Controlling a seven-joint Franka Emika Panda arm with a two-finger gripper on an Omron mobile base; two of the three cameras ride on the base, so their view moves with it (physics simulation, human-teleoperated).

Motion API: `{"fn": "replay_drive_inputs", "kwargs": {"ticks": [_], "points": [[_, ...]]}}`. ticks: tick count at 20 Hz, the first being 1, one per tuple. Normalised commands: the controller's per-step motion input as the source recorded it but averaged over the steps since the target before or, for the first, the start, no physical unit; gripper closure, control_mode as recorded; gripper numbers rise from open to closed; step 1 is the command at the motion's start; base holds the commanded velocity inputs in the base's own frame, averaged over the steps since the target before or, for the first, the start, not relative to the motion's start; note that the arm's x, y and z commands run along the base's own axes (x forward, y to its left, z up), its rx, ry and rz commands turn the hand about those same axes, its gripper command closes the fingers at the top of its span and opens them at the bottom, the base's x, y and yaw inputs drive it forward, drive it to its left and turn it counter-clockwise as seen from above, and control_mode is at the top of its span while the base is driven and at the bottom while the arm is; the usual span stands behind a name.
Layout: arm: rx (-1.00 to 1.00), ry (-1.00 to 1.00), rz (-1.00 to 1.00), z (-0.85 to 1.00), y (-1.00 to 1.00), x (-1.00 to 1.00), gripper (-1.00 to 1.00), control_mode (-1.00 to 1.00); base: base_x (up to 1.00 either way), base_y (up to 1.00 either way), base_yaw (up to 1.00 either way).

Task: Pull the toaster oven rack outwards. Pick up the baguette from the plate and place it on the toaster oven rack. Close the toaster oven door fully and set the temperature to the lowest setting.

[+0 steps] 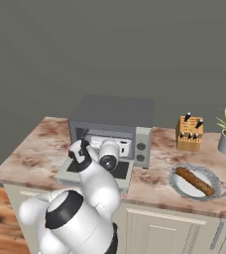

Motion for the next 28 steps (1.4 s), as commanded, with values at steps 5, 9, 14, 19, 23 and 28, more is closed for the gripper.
{"fn": "replay_drive_inputs", "kwargs": {"ticks": [5,9,14,19,23,28], "points": [[0.00,0.00,0.00,0.00,0.00,0.12,-1.00,-1.00,0.00,0.00,0.00],[0.00,0.00,0.00,0.00,0.00,0.15,-1.00,-1.00,0.00,0.00,0.00],[0.00,0.00,0.00,0.00,0.00,0.16,-1.00,-1.00,0.00,0.00,0.00],[0.00,0.01,0.00,0.00,0.00,0.25,-1.00,-1.00,0.00,0.00,0.00],[-0.01,0.03,0.00,-0.04,0.00,0.34,-1.00,-1.00,0.00,0.00,0.00],[-0.04,0.08,0.00,-0.25,0.00,0.29,-1.00,-1.00,0.00,0.00,0.00]]}}
